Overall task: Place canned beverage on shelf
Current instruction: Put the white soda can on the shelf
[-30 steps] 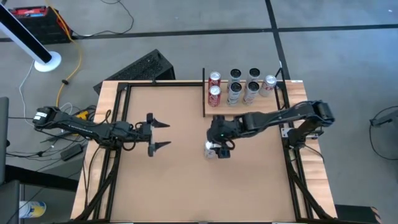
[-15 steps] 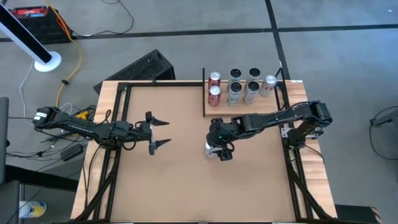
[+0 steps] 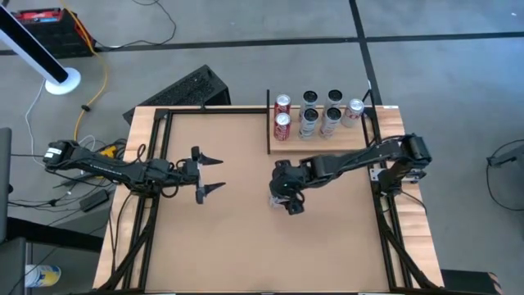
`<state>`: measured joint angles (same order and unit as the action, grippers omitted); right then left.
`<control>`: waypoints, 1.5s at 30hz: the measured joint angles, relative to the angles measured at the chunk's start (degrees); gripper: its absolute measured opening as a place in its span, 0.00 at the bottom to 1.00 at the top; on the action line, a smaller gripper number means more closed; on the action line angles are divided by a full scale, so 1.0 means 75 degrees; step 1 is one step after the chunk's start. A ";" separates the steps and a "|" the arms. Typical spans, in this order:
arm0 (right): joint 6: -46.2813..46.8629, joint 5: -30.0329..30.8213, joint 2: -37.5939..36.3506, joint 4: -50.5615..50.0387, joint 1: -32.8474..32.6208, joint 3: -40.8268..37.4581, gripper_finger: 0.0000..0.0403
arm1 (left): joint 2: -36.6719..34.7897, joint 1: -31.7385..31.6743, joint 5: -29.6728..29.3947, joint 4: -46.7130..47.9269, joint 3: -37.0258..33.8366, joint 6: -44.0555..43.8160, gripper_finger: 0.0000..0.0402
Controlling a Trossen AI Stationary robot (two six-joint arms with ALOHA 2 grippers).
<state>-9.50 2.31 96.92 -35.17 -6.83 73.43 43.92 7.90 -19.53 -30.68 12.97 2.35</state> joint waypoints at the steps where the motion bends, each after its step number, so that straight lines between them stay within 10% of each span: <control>1: -0.0006 0.0000 0.0106 0.0122 0.0000 0.0015 0.96 | 0.0000 0.0000 0.0001 0.0004 0.0000 0.0000 0.86; 28: 0.0319 0.0091 -0.0587 -0.0744 0.0024 0.0044 0.83 | 0.0003 -0.0003 -0.0063 0.0007 0.0000 0.0026 0.86; 45: 0.2057 0.2139 -0.3551 -0.5314 0.1312 0.0017 0.83 | -0.0012 -0.0017 -0.0070 -0.0105 0.0000 0.0029 0.86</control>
<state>5.93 18.35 70.28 -75.02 3.01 73.56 43.83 7.77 -20.06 -31.46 12.97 2.57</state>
